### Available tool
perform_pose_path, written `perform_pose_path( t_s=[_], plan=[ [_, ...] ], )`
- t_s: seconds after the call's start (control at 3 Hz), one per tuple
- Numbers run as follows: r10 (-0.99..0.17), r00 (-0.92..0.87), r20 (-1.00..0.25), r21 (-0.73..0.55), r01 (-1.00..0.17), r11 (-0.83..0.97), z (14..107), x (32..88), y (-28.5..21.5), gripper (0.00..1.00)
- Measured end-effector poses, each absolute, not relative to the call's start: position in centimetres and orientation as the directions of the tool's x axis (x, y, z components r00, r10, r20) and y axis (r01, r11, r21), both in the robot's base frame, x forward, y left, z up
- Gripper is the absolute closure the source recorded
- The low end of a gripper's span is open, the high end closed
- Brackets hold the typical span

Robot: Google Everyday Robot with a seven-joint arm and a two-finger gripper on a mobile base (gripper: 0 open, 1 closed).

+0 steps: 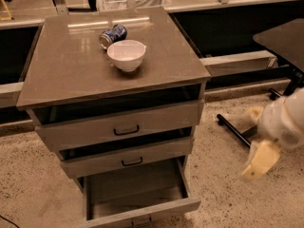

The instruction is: Close bottom drawer

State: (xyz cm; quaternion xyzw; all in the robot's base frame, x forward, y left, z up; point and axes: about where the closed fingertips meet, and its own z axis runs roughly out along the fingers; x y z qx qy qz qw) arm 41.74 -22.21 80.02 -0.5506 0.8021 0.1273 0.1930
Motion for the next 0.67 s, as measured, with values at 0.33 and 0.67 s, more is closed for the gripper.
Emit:
perform_pose_path(
  t_s=[0.33, 0.67],
  plan=[
    [-0.867, -0.234, -0.441, 0.029, -0.969, 0.246, 75.01, 40.32, -19.7, 0.0],
    [-0.881, -0.211, -0.423, 0.023, -0.975, 0.223, 74.71, 40.39, -19.48, 0.0]
  ],
)
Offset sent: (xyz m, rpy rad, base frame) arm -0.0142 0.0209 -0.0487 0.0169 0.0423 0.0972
